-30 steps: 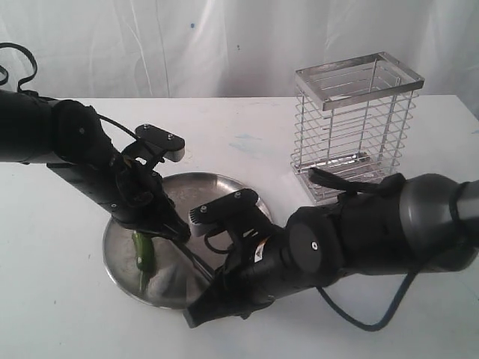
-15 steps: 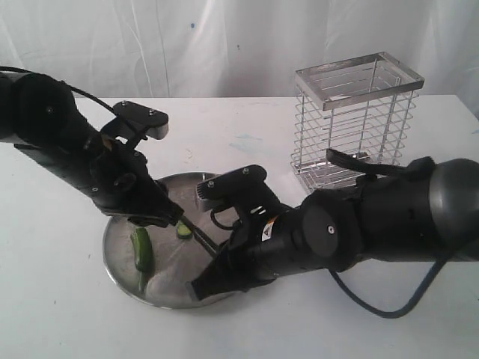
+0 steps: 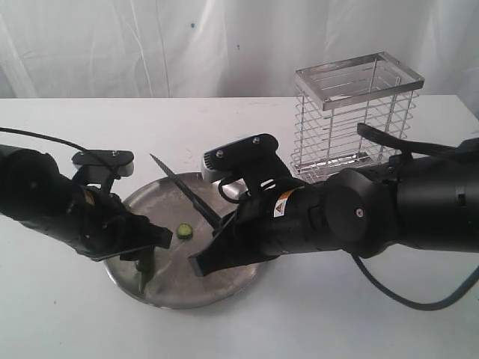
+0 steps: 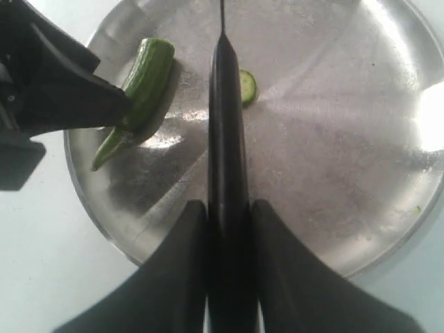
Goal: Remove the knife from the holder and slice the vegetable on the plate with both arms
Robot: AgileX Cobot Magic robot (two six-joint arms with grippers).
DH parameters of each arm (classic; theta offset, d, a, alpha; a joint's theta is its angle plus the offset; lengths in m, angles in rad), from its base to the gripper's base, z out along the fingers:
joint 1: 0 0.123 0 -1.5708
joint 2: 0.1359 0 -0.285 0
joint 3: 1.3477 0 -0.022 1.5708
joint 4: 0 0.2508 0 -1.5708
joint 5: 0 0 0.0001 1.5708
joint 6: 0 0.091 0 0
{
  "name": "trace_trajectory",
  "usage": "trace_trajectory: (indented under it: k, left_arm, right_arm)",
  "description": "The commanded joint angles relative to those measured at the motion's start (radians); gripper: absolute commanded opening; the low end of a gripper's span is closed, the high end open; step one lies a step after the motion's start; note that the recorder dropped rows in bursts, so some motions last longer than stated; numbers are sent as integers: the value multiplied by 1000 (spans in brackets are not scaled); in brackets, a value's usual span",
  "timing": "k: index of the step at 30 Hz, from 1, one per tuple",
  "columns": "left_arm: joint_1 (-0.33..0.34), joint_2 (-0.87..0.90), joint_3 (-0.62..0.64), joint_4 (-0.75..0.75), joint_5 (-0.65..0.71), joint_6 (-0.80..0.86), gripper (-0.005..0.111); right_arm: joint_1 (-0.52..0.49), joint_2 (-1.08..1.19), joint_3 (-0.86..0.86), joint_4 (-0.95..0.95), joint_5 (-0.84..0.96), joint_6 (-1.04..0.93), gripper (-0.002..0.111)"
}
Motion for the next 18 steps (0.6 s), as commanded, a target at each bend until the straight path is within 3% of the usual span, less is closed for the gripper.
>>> trace_trajectory:
  k: [1,18]
  left_arm:
    - [-3,6,9,0,-46,-17,51]
    - [-3,142,7,0,-123,2,47]
  right_arm:
    - [-8,-12,-1,-18,-15,-16,0]
    - [-8,-12,-1,-18,-26,-16,0]
